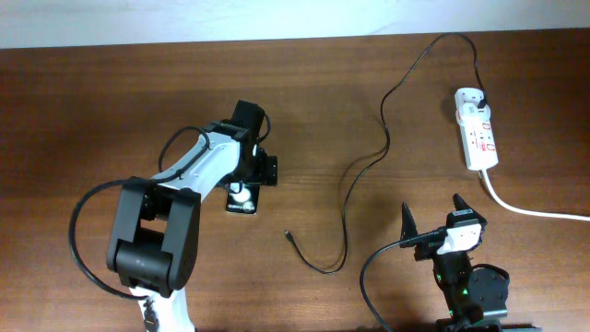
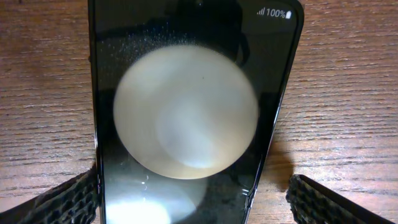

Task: Plug charger to phone and switch on socket
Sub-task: 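Hold the phone upright with the left gripper, bottom edge down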

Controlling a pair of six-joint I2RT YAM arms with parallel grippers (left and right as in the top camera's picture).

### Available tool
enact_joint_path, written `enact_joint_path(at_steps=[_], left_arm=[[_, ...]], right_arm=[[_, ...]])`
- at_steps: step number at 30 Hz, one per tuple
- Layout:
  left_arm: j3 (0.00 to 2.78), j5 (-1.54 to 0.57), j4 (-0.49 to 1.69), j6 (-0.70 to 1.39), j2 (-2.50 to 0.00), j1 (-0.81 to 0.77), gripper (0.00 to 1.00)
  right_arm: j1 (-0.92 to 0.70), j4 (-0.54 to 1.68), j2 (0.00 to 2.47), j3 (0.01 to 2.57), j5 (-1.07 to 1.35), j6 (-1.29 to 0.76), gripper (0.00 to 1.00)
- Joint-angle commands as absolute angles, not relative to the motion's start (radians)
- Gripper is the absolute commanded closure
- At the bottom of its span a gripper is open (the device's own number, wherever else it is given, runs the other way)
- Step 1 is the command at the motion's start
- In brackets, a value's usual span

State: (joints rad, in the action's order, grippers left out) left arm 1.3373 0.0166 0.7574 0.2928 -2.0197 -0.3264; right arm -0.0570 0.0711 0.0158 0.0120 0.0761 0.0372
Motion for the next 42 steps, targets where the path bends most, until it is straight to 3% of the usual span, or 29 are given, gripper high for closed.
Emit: enact_joint_path(at_steps=[1, 26, 28, 31, 34, 38, 40, 42], left_arm=[[1.311, -0.01, 0.752, 0.298, -2.032, -0.331, 0.01], [1.269, 0.023, 0.702, 0.299, -2.018, -0.334, 0.01], [1.263, 0.022, 0.709, 0.299, -2.018, -0.334, 0.16], [1.262, 0.022, 0.738, 0.316, -2.018, -0.334, 0.28], [1.262, 0.023, 0.75, 0.421, -2.018, -0.334, 0.23], [1.262, 0.046, 0.714, 0.395, -2.018, -0.334, 0.05], [1.262, 0.072, 0.715, 0.365, -2.018, -0.334, 0.05], [1.261, 0.073, 0.717, 0.365, -2.018, -0.334, 0.14]], right_arm=[[-0.065, 0.075, 0.006, 0.006, 0.07, 0.041, 0.01], [-0.065, 0.075, 0.006, 0.006, 0.07, 0.041, 0.01], [-0.065, 0.075, 0.006, 0.006, 0.07, 0.041, 0.01], [-0.065, 0.075, 0.006, 0.006, 0.07, 0.041, 0.01], [-0.065, 0.075, 0.006, 0.006, 0.071, 0.041, 0.01], [-0.065, 0.075, 0.006, 0.006, 0.07, 0.041, 0.01], [-0.065, 0.075, 0.006, 0.006, 0.07, 0.041, 0.01], [-0.065, 0.075, 0.006, 0.006, 0.07, 0.041, 0.02]])
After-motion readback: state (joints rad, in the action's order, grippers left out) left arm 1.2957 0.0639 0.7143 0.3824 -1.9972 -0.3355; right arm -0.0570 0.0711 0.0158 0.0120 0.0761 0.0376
